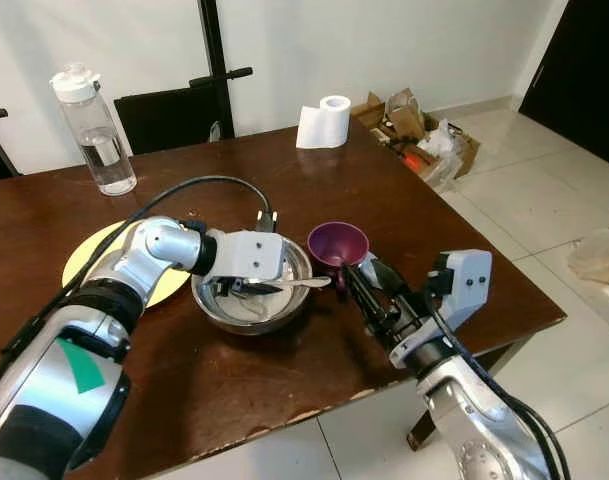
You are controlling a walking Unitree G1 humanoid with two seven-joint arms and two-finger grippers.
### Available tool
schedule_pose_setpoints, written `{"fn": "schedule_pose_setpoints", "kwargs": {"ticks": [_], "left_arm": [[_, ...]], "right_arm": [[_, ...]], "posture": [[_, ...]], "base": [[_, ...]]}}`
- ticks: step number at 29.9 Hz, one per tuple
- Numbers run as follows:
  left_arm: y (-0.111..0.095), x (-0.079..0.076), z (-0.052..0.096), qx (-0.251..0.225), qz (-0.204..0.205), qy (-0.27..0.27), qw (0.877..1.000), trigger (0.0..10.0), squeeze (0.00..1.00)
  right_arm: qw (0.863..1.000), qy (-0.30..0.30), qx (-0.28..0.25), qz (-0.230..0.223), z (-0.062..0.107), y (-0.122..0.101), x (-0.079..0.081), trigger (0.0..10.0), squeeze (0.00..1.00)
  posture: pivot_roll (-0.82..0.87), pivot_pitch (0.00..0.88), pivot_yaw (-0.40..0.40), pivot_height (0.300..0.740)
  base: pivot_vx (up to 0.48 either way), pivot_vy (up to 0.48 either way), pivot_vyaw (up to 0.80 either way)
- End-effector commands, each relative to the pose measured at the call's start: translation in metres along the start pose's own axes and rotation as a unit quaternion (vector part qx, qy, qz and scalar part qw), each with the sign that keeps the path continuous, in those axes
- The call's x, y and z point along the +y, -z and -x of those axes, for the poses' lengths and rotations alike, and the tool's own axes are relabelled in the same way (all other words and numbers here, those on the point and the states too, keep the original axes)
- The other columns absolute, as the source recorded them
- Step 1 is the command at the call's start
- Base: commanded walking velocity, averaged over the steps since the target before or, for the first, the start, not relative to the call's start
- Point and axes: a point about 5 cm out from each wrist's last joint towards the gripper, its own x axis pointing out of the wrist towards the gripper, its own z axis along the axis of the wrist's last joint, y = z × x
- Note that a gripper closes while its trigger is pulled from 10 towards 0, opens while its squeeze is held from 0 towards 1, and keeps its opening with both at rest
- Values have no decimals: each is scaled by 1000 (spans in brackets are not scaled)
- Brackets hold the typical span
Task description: Setting the table
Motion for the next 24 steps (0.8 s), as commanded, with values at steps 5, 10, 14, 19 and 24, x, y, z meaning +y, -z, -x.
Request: {"fn": "schedule_pose_setpoints", "kwargs": {"ticks": [5,10,14,19,24], "left_arm": [[4,-5,-9,24,-1,1,1000,10000,1000],[0,-4,-17,29,-5,-12,999,10000,0],[0,-7,-24,33,-3,-19,999,10000,0],[3,-13,-32,46,7,-32,998,7098,0],[5,-17,-38,53,20,-59,997,0,0]], "right_arm": [[1000,3,6,2,4,1,0,10000,0],[1000,5,6,3,4,1,1,10000,0],[1000,6,5,2,4,0,1,10000,0],[1000,7,5,1,4,0,1,10000,0],[1000,9,6,1,5,0,1,10000,0]], "posture": [[-57,164,115,740],[-60,165,118,740],[-60,169,119,740],[-63,177,119,740],[-63,180,118,740]], "base": [[0,0,0],[0,0,0],[0,0,0],[0,0,0],[0,0,0]]}}
